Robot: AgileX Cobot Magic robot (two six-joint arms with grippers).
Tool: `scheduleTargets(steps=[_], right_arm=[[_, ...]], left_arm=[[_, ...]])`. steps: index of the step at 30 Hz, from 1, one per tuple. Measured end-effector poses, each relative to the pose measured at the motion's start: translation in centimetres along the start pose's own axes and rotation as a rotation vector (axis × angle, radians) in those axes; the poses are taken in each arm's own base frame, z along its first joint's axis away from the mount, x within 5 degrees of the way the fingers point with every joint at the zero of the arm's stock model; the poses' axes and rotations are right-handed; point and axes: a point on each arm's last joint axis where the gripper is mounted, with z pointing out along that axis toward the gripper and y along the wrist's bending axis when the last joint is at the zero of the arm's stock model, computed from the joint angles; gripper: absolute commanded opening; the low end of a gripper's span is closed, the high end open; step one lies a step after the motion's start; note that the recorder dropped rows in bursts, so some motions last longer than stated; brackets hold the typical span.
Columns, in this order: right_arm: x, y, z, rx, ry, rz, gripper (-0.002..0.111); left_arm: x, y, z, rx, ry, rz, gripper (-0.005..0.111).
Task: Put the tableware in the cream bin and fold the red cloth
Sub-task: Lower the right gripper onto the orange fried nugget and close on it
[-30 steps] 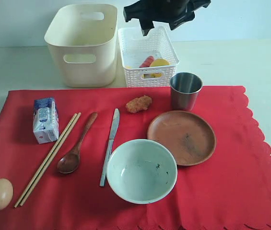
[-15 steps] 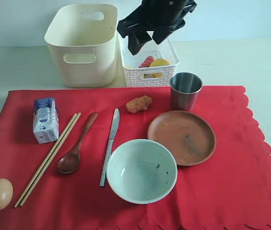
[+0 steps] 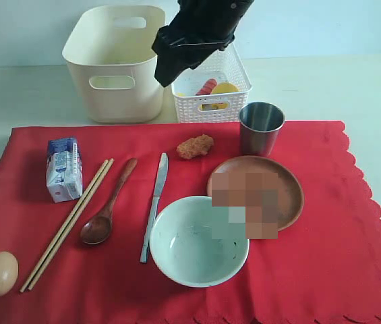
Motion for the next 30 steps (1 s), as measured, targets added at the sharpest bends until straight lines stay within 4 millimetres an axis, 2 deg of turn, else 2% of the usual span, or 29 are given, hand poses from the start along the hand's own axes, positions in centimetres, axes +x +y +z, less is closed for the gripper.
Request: scheduleTargets(steps=[9, 14, 30], right_arm=[[0.1, 0.4, 0.0, -0.043, 0.008, -0.339, 0.064], [0.2, 0.3, 0.3, -0.048, 0.010, -0.458, 0.064], [1.7, -1.7, 6.3, -0.108, 0.127, -0.621, 0.064]], left_arm=[[0.0, 0.0, 0.0, 0.000, 0.000, 0.000, 0.000], [0.0, 0.0, 0.0, 0.000, 0.000, 0.000, 0.000], [0.0, 0.0, 0.0, 0.000, 0.000, 0.000, 0.000]])
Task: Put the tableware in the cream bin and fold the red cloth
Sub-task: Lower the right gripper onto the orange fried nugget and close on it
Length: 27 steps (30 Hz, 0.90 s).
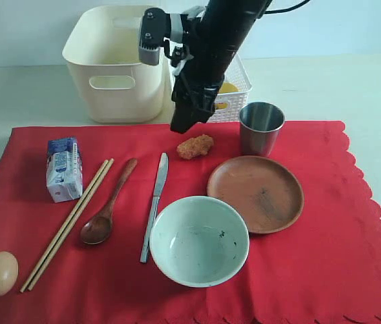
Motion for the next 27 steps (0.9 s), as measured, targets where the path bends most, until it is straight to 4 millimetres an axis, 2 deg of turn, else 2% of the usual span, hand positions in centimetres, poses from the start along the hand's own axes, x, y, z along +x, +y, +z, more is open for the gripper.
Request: scheduleTargets(steps=[8, 16, 27], right_arm=[[1.6, -0.9, 3.1, -0.004, 0.098, -0.056, 0.064], [2.7, -1.6, 5.3, 0.010, 0.152, -0.076, 0.063], [3.3, -2.3, 7.1, 0.049, 0.164, -0.085, 0.063]], left_arm=[[0.0, 0.0, 0.0, 0.000, 0.000, 0.000, 0.000], [0.0, 0.0, 0.0, 0.000, 0.000, 0.000, 0.000], [0.0, 0.0, 0.0, 0.000, 0.000, 0.000, 0.000]])
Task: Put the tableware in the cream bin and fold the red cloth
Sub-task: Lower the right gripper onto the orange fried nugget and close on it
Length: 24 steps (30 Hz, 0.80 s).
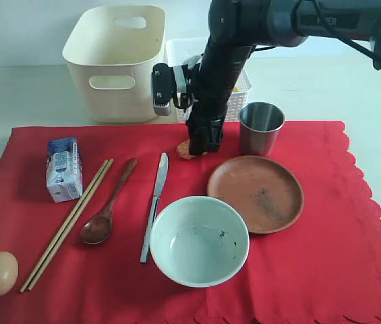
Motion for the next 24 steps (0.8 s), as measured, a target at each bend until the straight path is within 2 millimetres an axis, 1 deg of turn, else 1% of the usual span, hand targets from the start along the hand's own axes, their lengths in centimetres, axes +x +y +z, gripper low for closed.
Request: scheduleTargets(steps=[10, 15, 17, 20, 24], right_arm=[[0.4, 0.1, 1.8, -0.025, 0.014, 0.007, 0.063], [0.5, 0.1, 2.3, -0.027, 0.016, 0.010, 0.063], [0.5, 0.0, 2.4, -0.021, 0.016, 0.014, 0.061], [0.5, -0.1, 2.4, -0.016, 0.014, 0.019, 0.054], [0.5, -0.2, 2.5, -0.005, 0.010, 0.021, 0.035]], left_arm=[[0.0, 0.0, 0.0, 0.000, 0.000, 0.000, 0.000], [0.0, 0.0, 0.0, 0.000, 0.000, 0.000, 0.000], [0.0, 0.0, 0.0, 0.000, 0.000, 0.000, 0.000], [0.0, 0.0, 0.0, 0.000, 0.000, 0.000, 0.000], [0.0, 0.0, 0.0, 0.000, 0.000, 0.000, 0.000]])
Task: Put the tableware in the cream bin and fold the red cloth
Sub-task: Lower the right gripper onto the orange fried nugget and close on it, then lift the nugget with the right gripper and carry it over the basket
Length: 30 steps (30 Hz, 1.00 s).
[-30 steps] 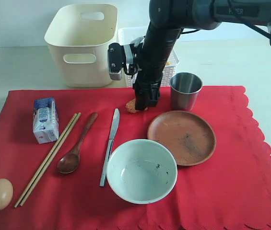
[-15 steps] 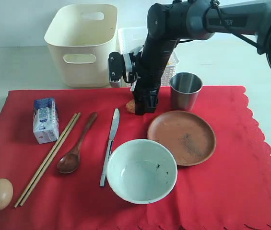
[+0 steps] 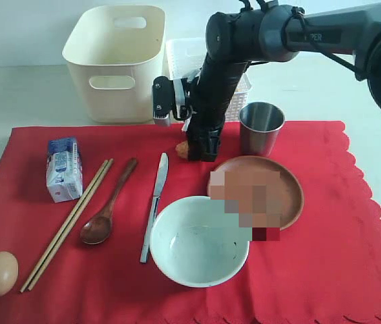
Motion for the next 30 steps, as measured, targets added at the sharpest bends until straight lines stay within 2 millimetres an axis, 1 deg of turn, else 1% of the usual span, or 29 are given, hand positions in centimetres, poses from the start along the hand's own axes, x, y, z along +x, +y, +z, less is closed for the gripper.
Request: scheduleTargets(steps=[4, 7, 8, 15, 18, 23, 30], right_arm=[[0.0, 0.0, 0.0, -0.001, 0.000, 0.000, 0.016], [0.0, 0.0, 0.0, -0.001, 0.000, 0.009, 0.003], [0.0, 0.0, 0.0, -0.001, 0.000, 0.020, 0.000], [0.0, 0.0, -0.1, -0.001, 0.000, 0.057, 0.000], [-0.1, 0.0, -0.6, 0.000, -0.002, 0.075, 0.000], [-0.4, 0.2, -2.1, 0.000, -0.006, 0.103, 0.000], [-0.5, 0.8, -4.1, -0.045, 0.006, 0.123, 0.000]], left_arm=[[0.0, 0.0, 0.0, 0.000, 0.000, 0.000, 0.000], [0.0, 0.0, 0.0, 0.000, 0.000, 0.000, 0.000], [0.0, 0.0, 0.0, 0.000, 0.000, 0.000, 0.000], [0.0, 0.0, 0.0, 0.000, 0.000, 0.000, 0.000], [0.0, 0.0, 0.0, 0.000, 0.000, 0.000, 0.000], [0.0, 0.0, 0.0, 0.000, 0.000, 0.000, 0.000], [0.0, 0.0, 0.0, 0.000, 0.000, 0.000, 0.000]])
